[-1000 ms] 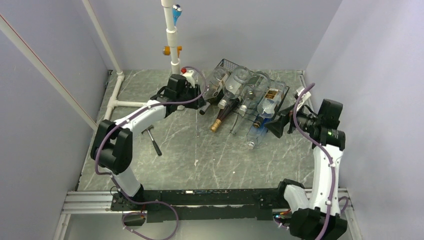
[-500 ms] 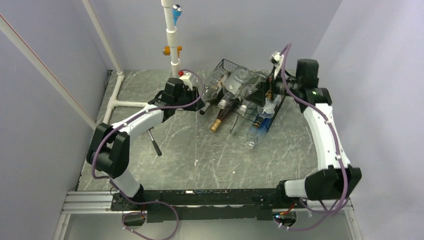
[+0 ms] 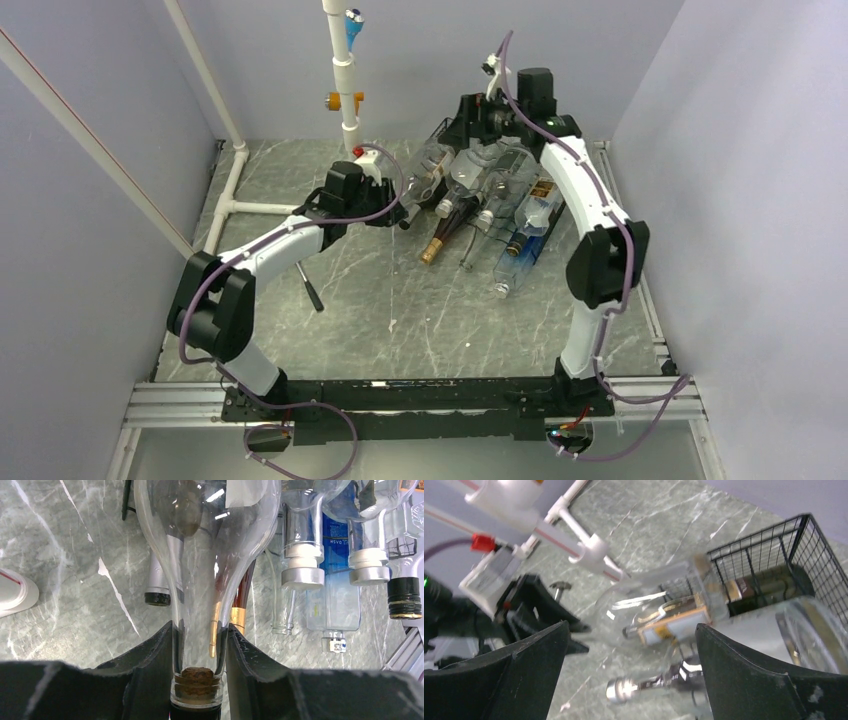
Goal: Take the wine bottle off the wine rack
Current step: Pick up the wine bottle from the wine rack.
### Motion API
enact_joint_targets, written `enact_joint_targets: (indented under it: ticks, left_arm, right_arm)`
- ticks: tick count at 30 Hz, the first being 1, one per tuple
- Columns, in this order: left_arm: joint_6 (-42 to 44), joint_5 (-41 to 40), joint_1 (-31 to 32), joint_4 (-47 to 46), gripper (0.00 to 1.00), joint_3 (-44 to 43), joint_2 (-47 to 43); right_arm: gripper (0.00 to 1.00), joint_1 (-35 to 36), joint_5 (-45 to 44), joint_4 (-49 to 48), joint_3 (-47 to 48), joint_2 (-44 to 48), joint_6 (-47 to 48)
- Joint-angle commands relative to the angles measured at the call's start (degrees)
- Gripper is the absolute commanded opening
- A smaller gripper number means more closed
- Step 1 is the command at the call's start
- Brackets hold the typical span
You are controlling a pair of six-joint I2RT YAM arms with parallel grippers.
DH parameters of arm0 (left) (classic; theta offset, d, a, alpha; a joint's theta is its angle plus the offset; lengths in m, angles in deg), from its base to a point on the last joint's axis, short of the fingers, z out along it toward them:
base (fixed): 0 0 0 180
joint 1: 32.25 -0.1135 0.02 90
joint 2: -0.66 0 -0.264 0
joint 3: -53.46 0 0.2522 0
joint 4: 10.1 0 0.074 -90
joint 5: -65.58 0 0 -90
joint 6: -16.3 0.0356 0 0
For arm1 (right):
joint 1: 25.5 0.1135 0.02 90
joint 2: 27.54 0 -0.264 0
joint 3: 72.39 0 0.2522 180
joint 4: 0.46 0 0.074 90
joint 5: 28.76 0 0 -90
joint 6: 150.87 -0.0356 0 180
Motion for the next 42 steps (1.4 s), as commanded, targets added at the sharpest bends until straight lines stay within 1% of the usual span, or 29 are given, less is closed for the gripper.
enact_joint_targets:
  ticks: [1, 7, 16, 20, 24, 30, 36, 42]
  left_arm:
    - [-0.8, 2.8, 0.4, -1.8, 0.00, 1.1, -2.7]
    - [-0.6, 2.6, 0.3, -1.8, 0.00, 2.2, -2.9]
    - [-0.8, 3.3, -0.1, -3.0, 0.00, 3.6, -2.7]
    - [-0.8, 3.4, -0.4, -3.4, 0.00, 3.7, -2.9]
    - [-1.1, 3.3, -0.6, -3.7, 0.00, 3.6, -2.8]
    - [-1.4, 3.2, -0.8, -4.4, 0.00, 3.9, -2.7]
    - [-1.4, 2.5, -0.8, -4.6, 0.00, 3.6, -3.3]
    - [-1.5, 1.4, -1.1, -4.3, 0.00, 3.2, -4.6]
  right_arm:
    - [1.00, 2.0, -4.4, -1.9, 11.1, -6.8, -6.2]
    - [1.00, 3.0, -7.1, -2.9, 19.5, -16.3, -8.8]
    - [1.00, 3.2, -7.9, -3.3, 23.7, -22.5, -10.0]
    - [1.00, 3.4, -4.9, -3.4, 22.9, -23.0, -10.4]
    - [0.97, 4.1, -2.4, -3.5, 20.6, -21.7, -9.8]
    - [0.90, 5.0, -0.7, -2.5, 18.8, -20.0, -9.2]
    - [0.80, 5.5, 1.8, -3.3, 18.2, -18.4, -8.7]
    - [0.77, 6.6, 3.0, -4.1, 18.2, -16.9, -9.2]
